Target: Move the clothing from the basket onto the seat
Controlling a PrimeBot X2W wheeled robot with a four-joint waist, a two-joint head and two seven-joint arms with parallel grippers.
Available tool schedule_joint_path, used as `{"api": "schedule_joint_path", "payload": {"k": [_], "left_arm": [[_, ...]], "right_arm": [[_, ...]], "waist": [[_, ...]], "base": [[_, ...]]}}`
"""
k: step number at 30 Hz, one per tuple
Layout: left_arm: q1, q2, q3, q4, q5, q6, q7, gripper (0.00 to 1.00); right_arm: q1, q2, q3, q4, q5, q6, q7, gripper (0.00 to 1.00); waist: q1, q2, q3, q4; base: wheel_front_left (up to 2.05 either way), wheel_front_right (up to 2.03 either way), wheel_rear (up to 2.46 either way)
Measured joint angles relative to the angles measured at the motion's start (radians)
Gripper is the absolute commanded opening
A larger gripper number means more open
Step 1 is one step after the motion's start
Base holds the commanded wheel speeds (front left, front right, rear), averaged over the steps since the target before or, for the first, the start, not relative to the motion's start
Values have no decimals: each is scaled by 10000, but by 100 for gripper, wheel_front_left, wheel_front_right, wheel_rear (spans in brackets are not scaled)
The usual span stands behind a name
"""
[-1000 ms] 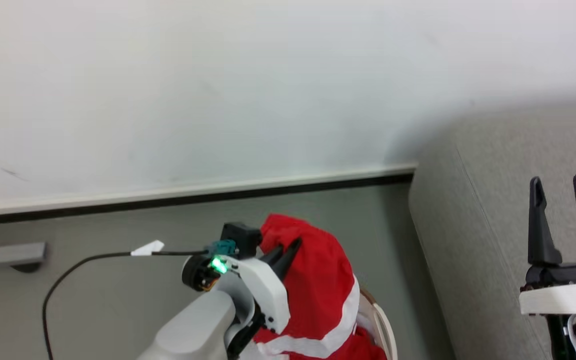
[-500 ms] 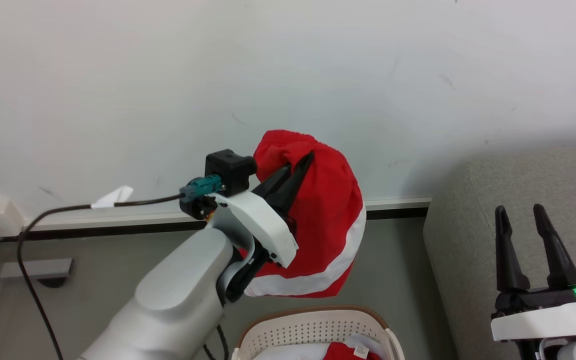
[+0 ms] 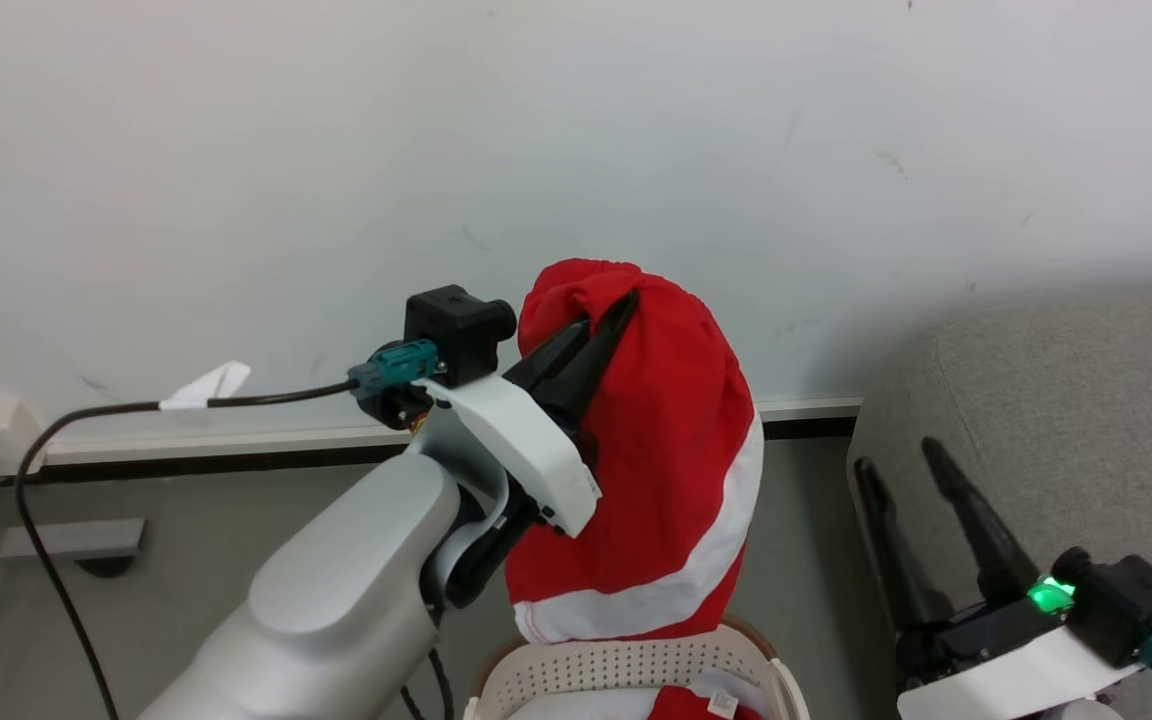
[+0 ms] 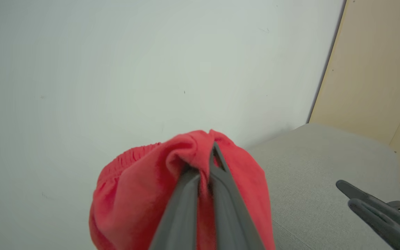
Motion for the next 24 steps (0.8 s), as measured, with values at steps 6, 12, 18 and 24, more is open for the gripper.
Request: {"api": "schedule_joint_path", "payload": {"k": [6,12,18,24], "left_arm": [[8,12,-157,-305,-4,-2,171,0],[60,-142,-378,-608,-104,-128,384,0],[164,-393,-692,-744,-176,-284,566,0],[295,-648,-1081,-863,-249,-470,717,0]], "right_arm": [[-665,-849,1457,688,890,0,0,100],[-1801,-1484,3457,1758,1881,0,0,100],[-3033,-2067,5689,2826,3170,0,2,100],[-3793,-2219,7329,2989,4531,0,2,100]], "waist": [[1,0,-13,120],[1,0,-45,406],[1,0,-97,807],[1,0,-200,1271]], "base": [[0,0,0],[0,0,0],[0,0,0],[0,0,0]]}}
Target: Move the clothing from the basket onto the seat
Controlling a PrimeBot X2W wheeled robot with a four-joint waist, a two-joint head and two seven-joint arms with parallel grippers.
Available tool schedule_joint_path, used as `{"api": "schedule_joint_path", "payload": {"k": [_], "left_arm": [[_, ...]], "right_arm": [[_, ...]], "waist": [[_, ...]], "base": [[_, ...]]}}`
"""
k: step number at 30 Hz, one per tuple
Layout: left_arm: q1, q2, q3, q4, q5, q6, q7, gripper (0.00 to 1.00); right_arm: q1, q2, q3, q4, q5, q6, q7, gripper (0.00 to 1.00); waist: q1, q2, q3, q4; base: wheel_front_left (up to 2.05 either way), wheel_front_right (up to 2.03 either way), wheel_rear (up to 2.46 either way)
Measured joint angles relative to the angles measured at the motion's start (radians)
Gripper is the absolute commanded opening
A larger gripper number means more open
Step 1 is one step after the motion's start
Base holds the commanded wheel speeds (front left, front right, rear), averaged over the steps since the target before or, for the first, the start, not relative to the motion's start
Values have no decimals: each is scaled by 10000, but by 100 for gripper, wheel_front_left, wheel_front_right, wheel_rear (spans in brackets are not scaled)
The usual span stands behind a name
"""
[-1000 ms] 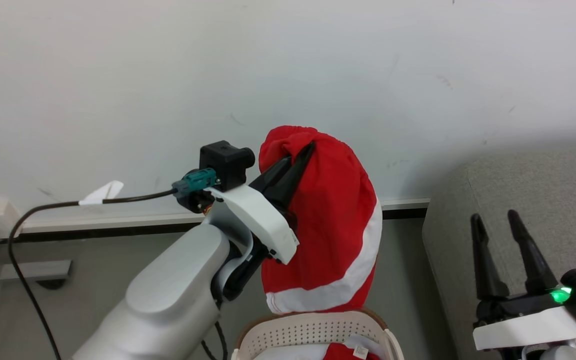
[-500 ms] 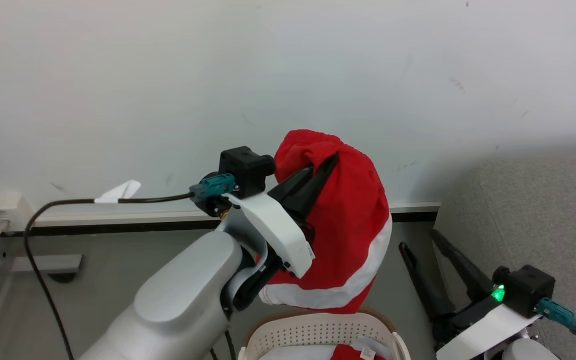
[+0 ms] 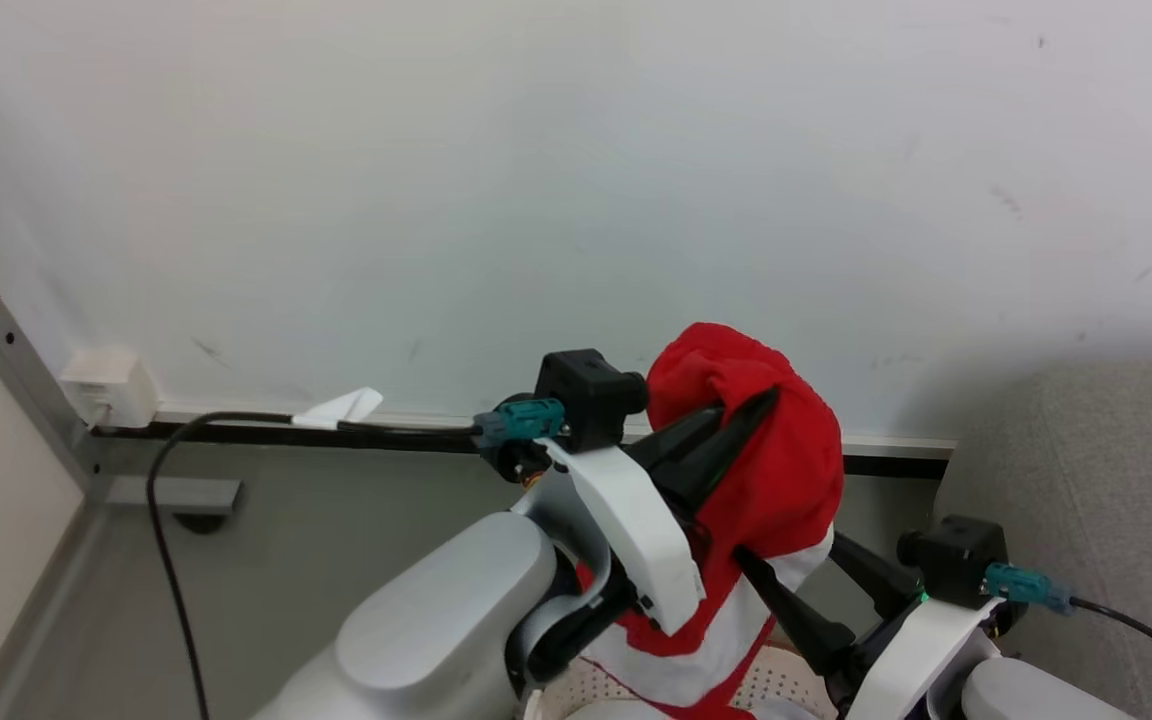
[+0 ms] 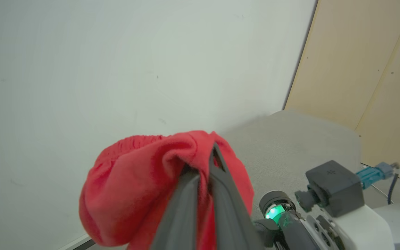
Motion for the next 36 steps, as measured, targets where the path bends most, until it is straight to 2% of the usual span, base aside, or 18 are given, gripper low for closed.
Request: {"api": "schedule_joint_path", "payload": {"k": [4,9,10,11,12,13,20,32,33,35,36], "left_arm": [[111,-140,-226,-153,-54,-82,150,0],[189,-198,-399,-393,-211,-165,383,0],[200,-194,-407,-420,-268,-163,395,0],[208,-180,-407,-426,-290,-157,408,0],[214,-161,-403,-428,-295,-148,428,0],[221,-140,-399,-430,-299,-111,441,0],[260,54,-291,-259,-362,35,462,0],[407,242,-240,219,-364,209,336,0],[422,238,-238,226,-366,209,291,10],[449,219,-222,226,-387,222,213,51],[469,207,-205,222,-420,224,190,80]], "right_arm": [[-198,100,52,0,257,0,0,100],[-183,462,-441,54,13,0,0,100],[-152,539,-558,42,-61,0,0,85],[-100,612,-667,12,-127,0,0,44],[-35,669,-765,-35,-196,0,0,13],[25,709,-874,-84,-284,0,0,0],[581,811,-1509,-497,-809,0,0,0],[1734,803,-2775,-1762,-1739,0,0,0],[1797,813,-2888,-1799,-1804,0,0,0],[1893,855,-3202,-1877,-1931,0,0,0],[1919,876,-3329,-1902,-2004,0,0,0]], "waist": [[0,0,-77,307],[0,0,-150,677],[0,0,-158,739],[0,0,-165,797],[0,0,-169,844],[0,0,-171,883],[0,0,-154,911],[0,0,-135,574],[0,0,-133,528],[0,0,-126,431],[0,0,-120,381]], "base": [[0,0,0],[0,0,0],[0,0,0],[0,0,0],[0,0,0],[0,0,0],[0,0,0],[0,0,0],[0,0,0],[0,0,0],[0,0,0]]}}
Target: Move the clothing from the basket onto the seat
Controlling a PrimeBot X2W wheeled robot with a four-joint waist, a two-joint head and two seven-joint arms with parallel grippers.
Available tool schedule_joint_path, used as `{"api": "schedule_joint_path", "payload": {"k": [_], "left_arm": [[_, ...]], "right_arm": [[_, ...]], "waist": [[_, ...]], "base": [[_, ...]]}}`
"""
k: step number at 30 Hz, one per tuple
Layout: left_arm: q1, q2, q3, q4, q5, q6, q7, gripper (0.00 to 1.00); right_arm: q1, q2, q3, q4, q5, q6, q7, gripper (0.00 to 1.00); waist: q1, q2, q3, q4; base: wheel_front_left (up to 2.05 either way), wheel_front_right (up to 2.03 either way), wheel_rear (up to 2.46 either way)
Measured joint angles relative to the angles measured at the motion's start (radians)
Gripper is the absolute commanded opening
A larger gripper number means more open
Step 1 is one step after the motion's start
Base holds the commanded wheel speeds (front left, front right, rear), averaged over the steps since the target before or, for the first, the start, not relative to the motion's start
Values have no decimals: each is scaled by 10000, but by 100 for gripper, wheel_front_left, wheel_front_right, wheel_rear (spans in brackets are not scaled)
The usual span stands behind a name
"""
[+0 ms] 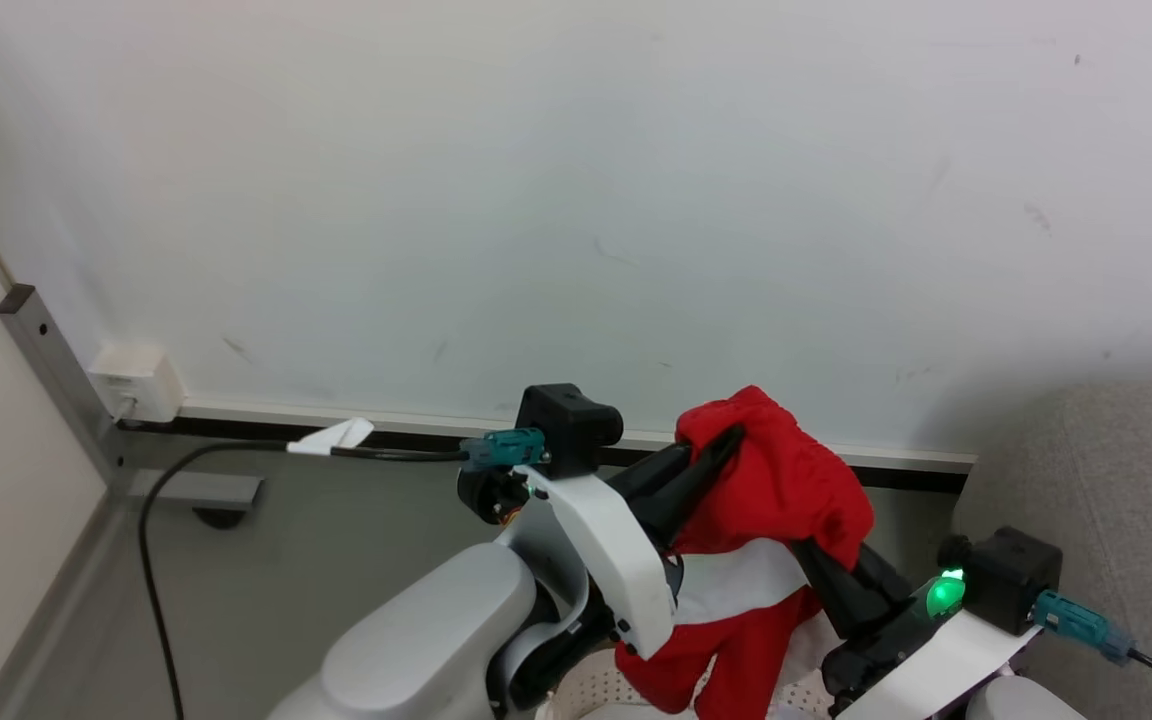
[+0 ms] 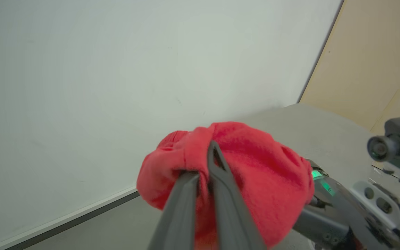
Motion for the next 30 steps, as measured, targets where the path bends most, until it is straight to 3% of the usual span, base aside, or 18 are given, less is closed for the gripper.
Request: {"api": "schedule_joint_path", "payload": {"k": [1,11,22,30], "left_arm": [[38,-2,4,-2,-19,13,-40,100],[289,182,228,-278,-79,100,-702,100],[303,600,-161,-738,721,-36,-1319,100],[371,790,-412,-663,1133,-38,-1509,100]], "right_arm": [[33,12,-92,-33,-90,0,2,0],[104,-276,-859,-449,-616,0,0,0],[353,-871,-2203,-671,-1055,0,0,0],[615,-913,-2871,-989,-1319,0,0,0]], "waist": [[0,0,7,-57],[0,0,122,-947],[0,0,461,-2669],[0,0,855,-4038]], "base": [[0,0,0],[0,0,0],[0,0,0],[0,0,0]]}}
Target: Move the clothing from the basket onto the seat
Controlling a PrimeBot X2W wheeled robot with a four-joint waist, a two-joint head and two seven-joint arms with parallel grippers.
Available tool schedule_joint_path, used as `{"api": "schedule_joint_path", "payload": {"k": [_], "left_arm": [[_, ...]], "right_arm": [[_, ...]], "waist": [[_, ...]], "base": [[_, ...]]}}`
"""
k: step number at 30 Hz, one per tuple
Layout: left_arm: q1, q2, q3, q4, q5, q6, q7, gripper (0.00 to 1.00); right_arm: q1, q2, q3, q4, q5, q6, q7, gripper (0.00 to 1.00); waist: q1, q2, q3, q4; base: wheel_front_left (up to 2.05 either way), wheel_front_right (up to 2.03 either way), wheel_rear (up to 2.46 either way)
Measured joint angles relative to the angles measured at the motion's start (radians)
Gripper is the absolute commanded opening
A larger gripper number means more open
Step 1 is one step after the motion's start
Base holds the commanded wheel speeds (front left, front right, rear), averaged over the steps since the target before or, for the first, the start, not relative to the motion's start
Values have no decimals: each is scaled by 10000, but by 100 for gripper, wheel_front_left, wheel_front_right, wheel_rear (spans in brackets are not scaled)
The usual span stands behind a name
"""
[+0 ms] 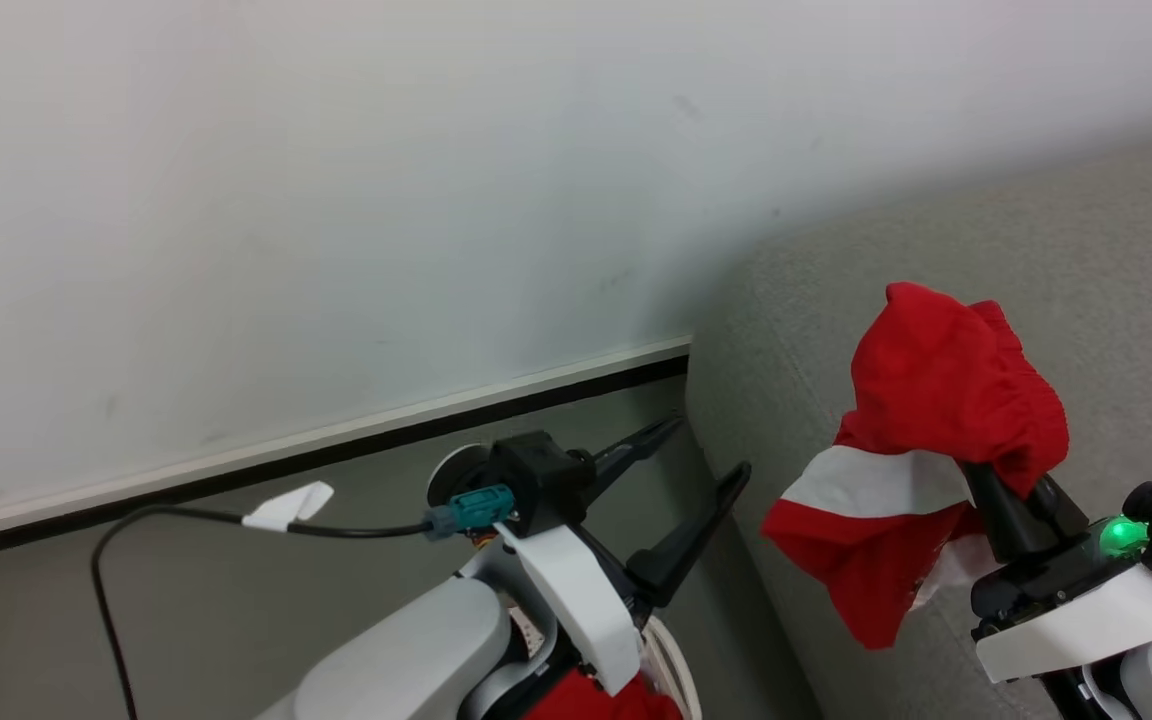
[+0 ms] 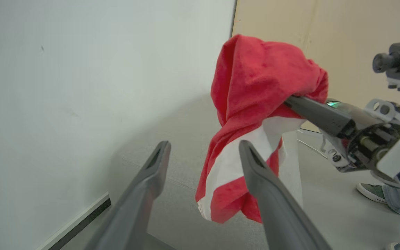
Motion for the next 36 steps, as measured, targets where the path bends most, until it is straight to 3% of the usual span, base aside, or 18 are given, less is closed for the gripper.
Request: {"api": "schedule_joint_path", "payload": {"k": [9,16,26,36], "left_arm": [[192,-38,-88,288,-8,15,-134,100],[151,-84,-134,188,-77,-12,-21,100],[-562,351,-159,-688,25,-102,610,100],[-1491,1083,84,-1795,211,-90,1323,100]], "right_arm": [[67,82,-205,-192,-228,0,0,0],[-106,184,-349,-82,-518,0,0,0],[-1802,531,-2224,669,-1452,0,0,0],[-4100,-754,-4151,1971,-1946,0,0,0]], "waist": [[0,0,301,-1268],[0,0,759,-1576],[1,0,2283,-1118],[2,0,4499,-42]], "base": [[0,0,0],[0,0,0],[0,0,0],[0,0,0]]}}
